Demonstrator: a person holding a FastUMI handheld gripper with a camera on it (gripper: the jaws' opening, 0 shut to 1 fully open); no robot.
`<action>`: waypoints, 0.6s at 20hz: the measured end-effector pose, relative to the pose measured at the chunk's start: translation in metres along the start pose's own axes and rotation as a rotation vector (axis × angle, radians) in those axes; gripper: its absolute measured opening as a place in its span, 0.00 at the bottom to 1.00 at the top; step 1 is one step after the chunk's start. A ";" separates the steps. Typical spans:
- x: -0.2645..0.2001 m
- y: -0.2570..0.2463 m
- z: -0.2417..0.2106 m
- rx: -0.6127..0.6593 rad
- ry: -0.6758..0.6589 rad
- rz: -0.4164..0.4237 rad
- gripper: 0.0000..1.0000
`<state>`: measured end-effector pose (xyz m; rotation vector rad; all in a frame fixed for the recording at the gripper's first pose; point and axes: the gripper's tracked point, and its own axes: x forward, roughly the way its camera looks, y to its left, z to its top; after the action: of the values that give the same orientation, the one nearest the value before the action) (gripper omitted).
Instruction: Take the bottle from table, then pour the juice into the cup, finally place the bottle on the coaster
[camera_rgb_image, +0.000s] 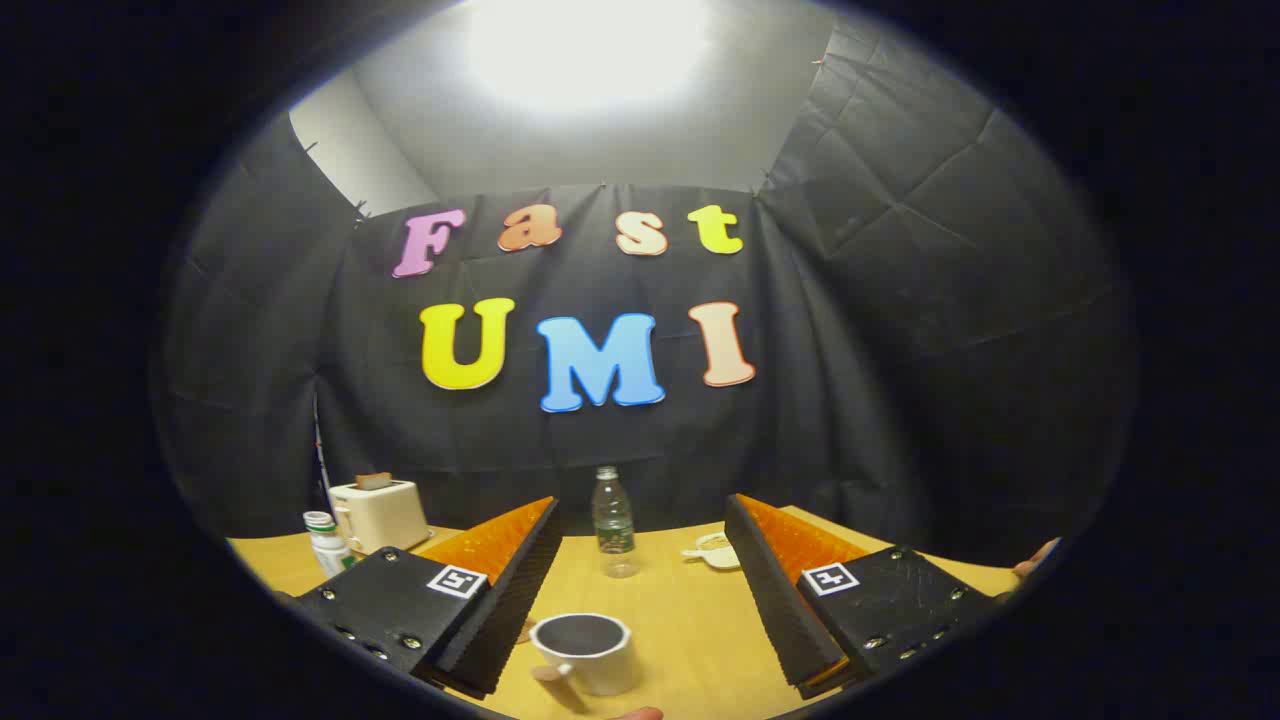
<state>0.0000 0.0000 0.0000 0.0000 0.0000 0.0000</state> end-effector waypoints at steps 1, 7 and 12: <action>-0.002 0.016 -0.005 0.004 0.010 0.025 0.99; -0.007 0.112 -0.040 0.016 0.077 0.146 0.99; -0.015 0.184 -0.066 0.030 0.103 0.271 0.99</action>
<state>-0.0149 0.1837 -0.0658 0.0298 0.1031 0.2711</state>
